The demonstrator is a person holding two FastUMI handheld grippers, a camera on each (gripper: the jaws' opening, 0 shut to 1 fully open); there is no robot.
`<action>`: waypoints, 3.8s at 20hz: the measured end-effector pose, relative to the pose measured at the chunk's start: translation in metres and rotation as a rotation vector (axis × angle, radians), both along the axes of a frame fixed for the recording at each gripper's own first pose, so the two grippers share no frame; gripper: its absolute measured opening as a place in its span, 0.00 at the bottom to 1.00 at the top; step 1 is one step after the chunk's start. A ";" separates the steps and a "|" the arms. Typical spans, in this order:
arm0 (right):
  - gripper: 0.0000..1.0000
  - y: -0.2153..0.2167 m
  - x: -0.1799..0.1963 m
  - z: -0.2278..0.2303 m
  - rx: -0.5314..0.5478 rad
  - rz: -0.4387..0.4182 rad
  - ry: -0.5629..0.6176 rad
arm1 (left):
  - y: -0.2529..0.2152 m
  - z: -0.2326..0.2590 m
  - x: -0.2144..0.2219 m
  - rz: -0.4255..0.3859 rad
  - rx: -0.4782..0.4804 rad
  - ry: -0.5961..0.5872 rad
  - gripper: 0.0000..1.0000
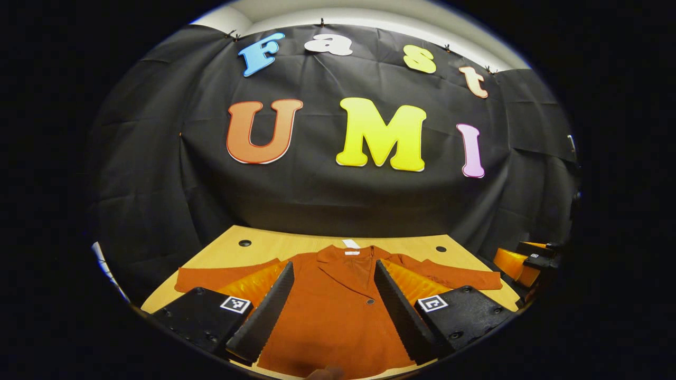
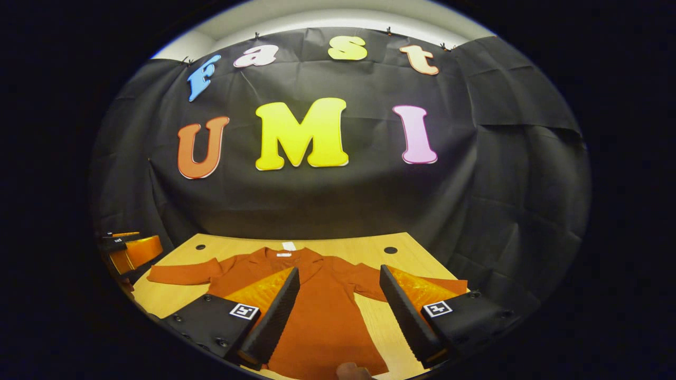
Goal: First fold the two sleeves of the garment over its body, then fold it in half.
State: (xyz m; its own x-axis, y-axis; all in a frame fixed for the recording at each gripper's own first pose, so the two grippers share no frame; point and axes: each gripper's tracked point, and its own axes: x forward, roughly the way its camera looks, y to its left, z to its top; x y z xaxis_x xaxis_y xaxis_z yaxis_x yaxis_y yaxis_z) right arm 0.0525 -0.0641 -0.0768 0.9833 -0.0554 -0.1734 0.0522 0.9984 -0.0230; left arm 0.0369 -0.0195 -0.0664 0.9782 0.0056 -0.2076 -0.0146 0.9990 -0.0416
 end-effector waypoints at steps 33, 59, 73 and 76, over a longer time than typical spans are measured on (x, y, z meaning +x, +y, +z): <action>0.43 -0.354 0.121 -0.235 0.330 -0.410 0.707 | -0.108 -0.074 0.042 0.052 0.107 0.277 0.96; 0.01 -0.172 0.154 -0.082 0.263 -0.250 0.501 | 0.037 -0.081 0.006 -0.009 0.074 0.221 0.98; 0.01 0.239 0.229 -0.113 0.135 0.277 0.558 | 0.196 -0.115 -0.053 0.214 0.048 0.281 0.98; 0.01 0.304 0.229 -0.152 0.084 0.328 0.624 | 0.221 -0.122 -0.061 0.254 0.055 0.309 0.98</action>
